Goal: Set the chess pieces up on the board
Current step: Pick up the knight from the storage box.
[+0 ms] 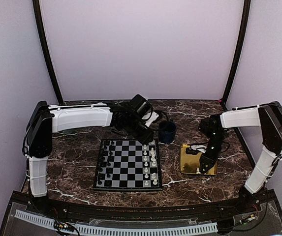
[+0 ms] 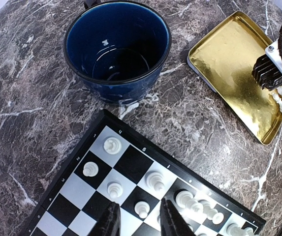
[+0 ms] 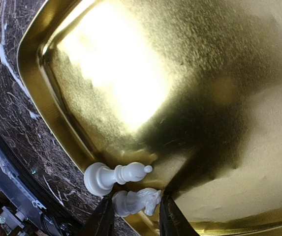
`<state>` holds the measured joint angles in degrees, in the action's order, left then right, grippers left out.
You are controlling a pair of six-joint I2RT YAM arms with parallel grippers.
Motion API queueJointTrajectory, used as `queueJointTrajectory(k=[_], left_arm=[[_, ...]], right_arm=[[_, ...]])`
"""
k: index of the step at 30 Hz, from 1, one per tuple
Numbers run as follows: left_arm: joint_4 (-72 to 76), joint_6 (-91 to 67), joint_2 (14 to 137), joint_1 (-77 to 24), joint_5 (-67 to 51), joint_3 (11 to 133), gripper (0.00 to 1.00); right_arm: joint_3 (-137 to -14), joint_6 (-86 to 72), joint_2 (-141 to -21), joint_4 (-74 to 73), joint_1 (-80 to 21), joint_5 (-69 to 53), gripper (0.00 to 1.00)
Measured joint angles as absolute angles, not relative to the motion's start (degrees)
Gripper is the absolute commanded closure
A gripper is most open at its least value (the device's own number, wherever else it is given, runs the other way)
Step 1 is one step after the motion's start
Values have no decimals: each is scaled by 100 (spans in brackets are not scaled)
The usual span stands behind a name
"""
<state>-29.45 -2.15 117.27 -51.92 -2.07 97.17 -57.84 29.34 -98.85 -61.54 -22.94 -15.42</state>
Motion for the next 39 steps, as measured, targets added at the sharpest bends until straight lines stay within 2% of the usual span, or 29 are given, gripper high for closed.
queueJointTrajectory(k=[20, 26, 33, 39], left_arm=[[-2663, -220, 11710, -5192, -185, 9616, 70], [-2661, -217, 11710, -5192, -193, 9616, 69], [-2668, -217, 11710, -5192, -211, 9616, 69], [-2674, -217, 11710, -5192, -189, 9616, 69]], right_arm=[[-5553, 2703, -9592, -5660, -2550, -185, 68], [-5463, 2687, -9520, -5529, -2550, -51, 73], [-5564, 2668, -9657, -5500, -2547, 14, 85], [-5590, 2648, -9585, -5483, -2547, 10, 89]])
